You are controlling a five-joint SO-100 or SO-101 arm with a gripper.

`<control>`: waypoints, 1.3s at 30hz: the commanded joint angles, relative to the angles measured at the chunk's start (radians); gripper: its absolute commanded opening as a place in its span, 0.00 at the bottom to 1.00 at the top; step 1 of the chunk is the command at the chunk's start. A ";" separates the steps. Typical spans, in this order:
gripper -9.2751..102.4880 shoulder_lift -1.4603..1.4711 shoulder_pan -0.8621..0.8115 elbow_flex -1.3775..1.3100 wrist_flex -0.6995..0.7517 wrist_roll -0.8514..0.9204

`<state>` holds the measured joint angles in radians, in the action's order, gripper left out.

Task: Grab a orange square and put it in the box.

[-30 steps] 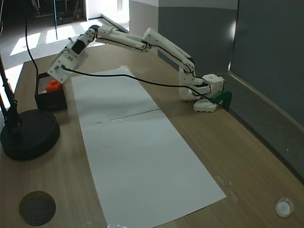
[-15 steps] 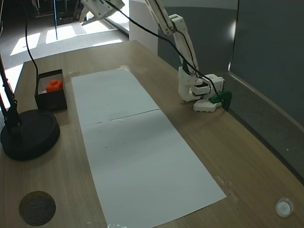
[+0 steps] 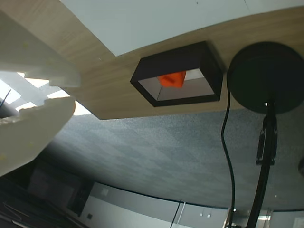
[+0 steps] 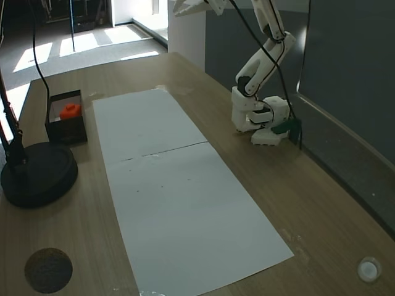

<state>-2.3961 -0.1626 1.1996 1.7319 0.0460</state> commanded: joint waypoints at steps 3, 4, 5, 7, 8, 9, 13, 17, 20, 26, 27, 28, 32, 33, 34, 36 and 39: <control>0.08 -0.336 -0.026 0.469 -0.101 0.084; 0.08 -0.405 -0.040 0.540 -0.146 0.084; 0.08 -0.476 -0.052 0.606 -0.190 0.084; 0.08 -0.609 -0.063 0.750 -0.279 0.084; 0.08 -0.675 -0.055 0.825 -0.316 0.084; 0.08 -0.736 -0.054 0.897 -0.348 0.084; 0.08 -0.968 -0.061 1.161 -0.480 0.087; 0.09 -1.092 -0.060 1.316 -0.566 0.083; 0.09 -1.054 -0.051 1.401 -0.589 0.067; 0.08 -1.078 -0.049 1.671 -0.699 -0.107; 0.08 -1.078 -0.049 1.717 -0.699 -0.095; 0.08 -1.078 -0.049 1.763 -0.699 -0.071; 0.08 -1.078 0.005 1.873 -0.692 -0.008; 0.08 -1.078 0.011 1.865 -0.675 -0.023; 0.08 -1.078 0.018 1.855 -0.637 -0.054; 0.08 -1.078 0.023 1.821 -0.518 -0.118; 0.08 -1.077 0.017 1.802 -0.445 -0.160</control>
<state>-3.4499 -0.1457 3.0726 1.2640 -0.0828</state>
